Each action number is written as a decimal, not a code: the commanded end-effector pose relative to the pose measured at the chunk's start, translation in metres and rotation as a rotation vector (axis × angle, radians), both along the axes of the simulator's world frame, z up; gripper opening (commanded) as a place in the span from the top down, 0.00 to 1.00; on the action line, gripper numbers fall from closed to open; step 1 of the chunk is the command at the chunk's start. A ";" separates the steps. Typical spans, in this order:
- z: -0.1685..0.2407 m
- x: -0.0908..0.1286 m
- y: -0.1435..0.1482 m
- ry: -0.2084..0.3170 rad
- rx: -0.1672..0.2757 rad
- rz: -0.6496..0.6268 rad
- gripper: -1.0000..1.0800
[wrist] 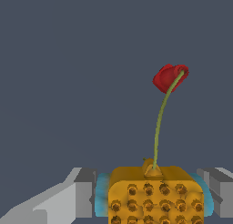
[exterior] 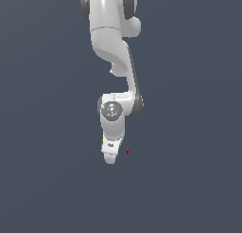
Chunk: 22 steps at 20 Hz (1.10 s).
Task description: Pick up the object and move it to a goal position.
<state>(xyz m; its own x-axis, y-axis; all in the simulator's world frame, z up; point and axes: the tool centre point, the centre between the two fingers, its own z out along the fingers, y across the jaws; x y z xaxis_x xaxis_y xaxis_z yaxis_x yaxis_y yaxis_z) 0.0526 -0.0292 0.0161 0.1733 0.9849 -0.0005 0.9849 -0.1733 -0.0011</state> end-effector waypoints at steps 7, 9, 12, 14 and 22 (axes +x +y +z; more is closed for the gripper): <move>0.018 -0.011 0.043 -0.001 0.000 0.001 1.00; 0.025 -0.016 0.062 -0.001 0.000 0.001 1.00; 0.039 -0.024 0.095 -0.001 0.000 0.001 1.00; 0.048 -0.030 0.119 -0.001 -0.001 0.001 1.00; 0.081 -0.049 0.202 -0.001 -0.001 0.001 1.00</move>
